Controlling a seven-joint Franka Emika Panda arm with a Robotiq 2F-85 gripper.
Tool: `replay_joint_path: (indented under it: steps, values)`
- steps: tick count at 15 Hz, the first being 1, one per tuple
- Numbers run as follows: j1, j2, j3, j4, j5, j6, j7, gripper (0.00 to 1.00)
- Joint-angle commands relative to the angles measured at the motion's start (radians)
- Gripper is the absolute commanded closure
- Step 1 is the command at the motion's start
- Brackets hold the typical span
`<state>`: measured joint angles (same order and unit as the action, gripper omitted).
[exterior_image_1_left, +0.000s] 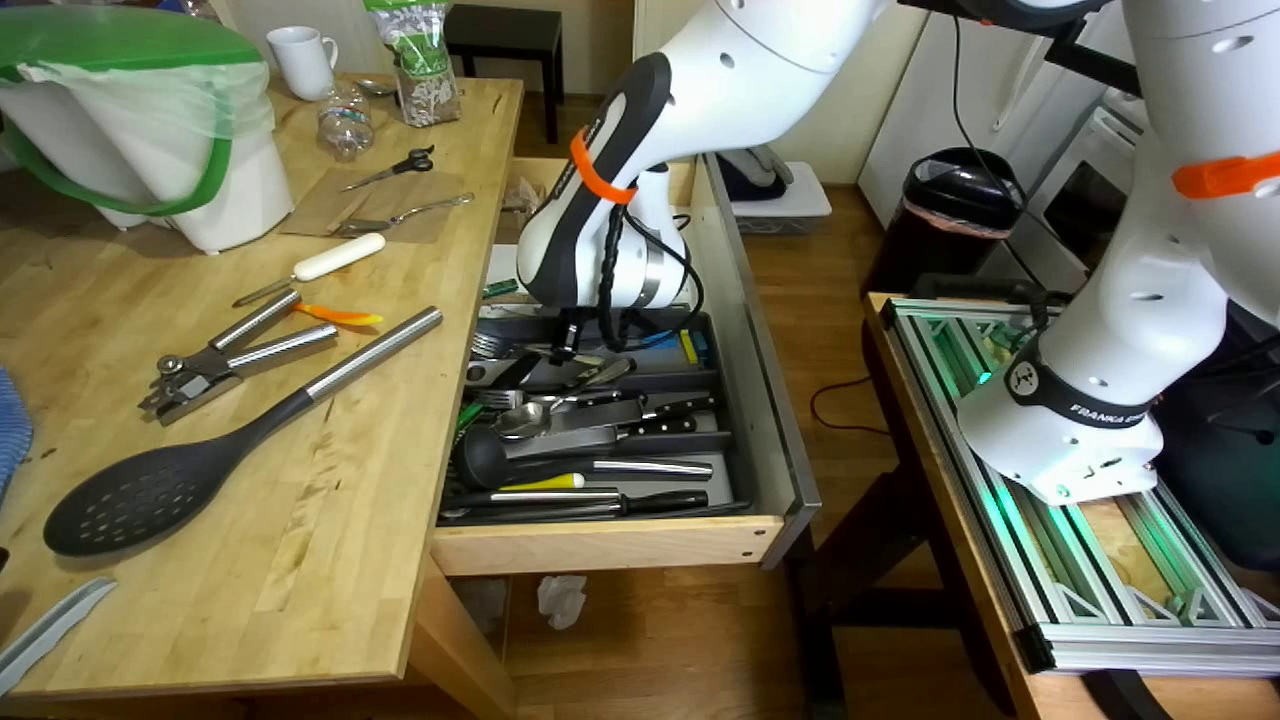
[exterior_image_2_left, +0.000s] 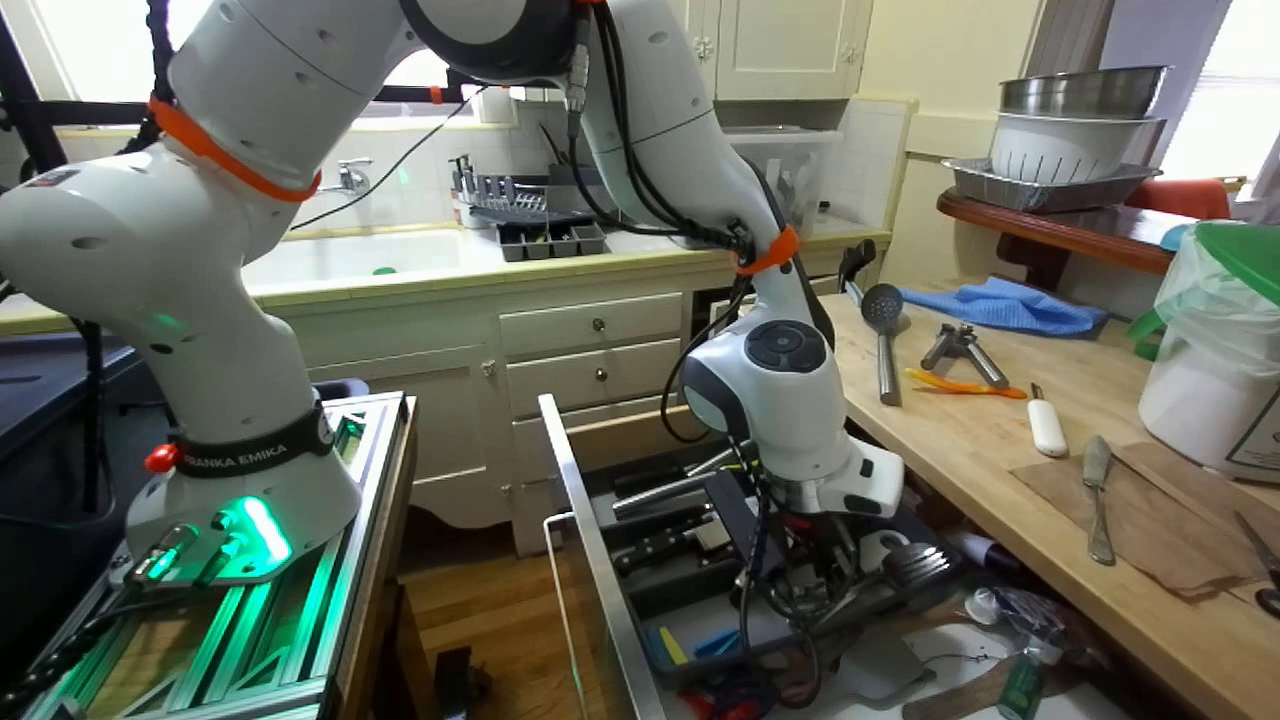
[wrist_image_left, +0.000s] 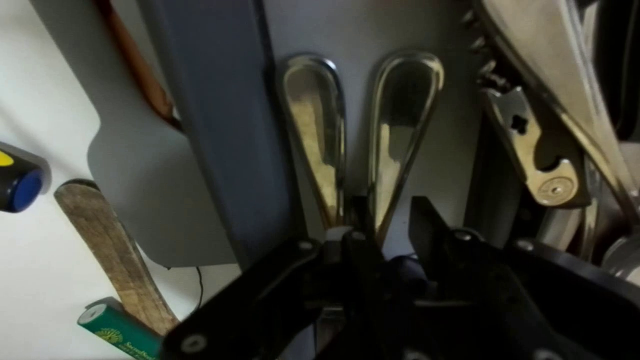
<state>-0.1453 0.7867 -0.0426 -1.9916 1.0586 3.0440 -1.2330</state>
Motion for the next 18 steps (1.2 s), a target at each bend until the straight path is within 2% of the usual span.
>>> replay_joint_path:
  steps: [1, 3, 4, 5, 6, 14, 18]
  values:
    - [-0.015, 0.033, 0.015, 0.020, 0.000, -0.016, -0.010, 0.76]
    - [-0.018, 0.045, 0.018, 0.029, -0.001, -0.016, -0.013, 0.77]
    - [-0.018, 0.043, 0.017, 0.027, -0.002, -0.016, -0.013, 0.81]
    - [-0.021, 0.044, 0.019, 0.029, 0.000, -0.012, -0.016, 0.94]
    - [-0.020, 0.042, 0.017, 0.029, 0.000, -0.008, -0.016, 0.97]
    - [0.019, -0.125, -0.052, -0.114, -0.012, -0.035, 0.027, 0.96]
    - [0.010, -0.202, -0.059, -0.159, -0.006, -0.049, 0.022, 0.96]
